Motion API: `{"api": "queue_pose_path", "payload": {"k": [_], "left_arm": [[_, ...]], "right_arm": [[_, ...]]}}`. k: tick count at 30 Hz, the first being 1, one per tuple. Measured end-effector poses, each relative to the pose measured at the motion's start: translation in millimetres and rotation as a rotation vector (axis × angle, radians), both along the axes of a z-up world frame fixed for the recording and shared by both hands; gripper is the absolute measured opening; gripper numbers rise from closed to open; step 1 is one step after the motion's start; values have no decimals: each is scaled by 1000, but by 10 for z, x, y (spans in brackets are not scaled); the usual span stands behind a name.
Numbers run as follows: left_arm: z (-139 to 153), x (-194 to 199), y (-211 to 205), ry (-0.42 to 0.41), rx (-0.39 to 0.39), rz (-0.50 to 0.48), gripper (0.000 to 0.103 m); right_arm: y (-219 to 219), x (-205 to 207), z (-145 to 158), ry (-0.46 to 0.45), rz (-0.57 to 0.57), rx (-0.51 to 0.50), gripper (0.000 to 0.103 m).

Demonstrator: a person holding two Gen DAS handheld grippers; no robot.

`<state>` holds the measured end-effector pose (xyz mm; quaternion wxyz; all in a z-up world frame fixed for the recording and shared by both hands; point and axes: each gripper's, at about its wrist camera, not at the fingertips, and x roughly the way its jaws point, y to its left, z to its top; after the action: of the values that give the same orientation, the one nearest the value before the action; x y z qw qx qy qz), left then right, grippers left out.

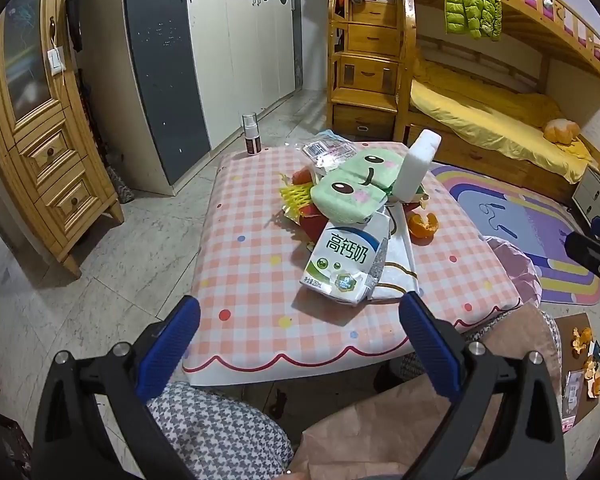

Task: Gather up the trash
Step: 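Move both tools toward the trash items on the checked table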

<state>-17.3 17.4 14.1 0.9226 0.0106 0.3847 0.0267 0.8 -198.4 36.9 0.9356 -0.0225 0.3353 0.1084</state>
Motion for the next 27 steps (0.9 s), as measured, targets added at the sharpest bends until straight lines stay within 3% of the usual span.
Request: {"api": "queue_pose_path", "payload": {"k": [10, 18, 24, 27], "left_arm": [[105, 34, 166, -17, 8, 38, 96], [151, 234, 433, -22, 10, 103, 96], [101, 361, 595, -6, 8, 138, 96], [51, 430, 641, 10, 8, 147, 96]], "right_arm": [[47, 78, 93, -56, 23, 5, 97], [191, 271, 81, -87, 65, -53, 97], [241, 505, -29, 1, 125, 2, 97], [286, 561, -49, 1, 115, -22, 97]]}}
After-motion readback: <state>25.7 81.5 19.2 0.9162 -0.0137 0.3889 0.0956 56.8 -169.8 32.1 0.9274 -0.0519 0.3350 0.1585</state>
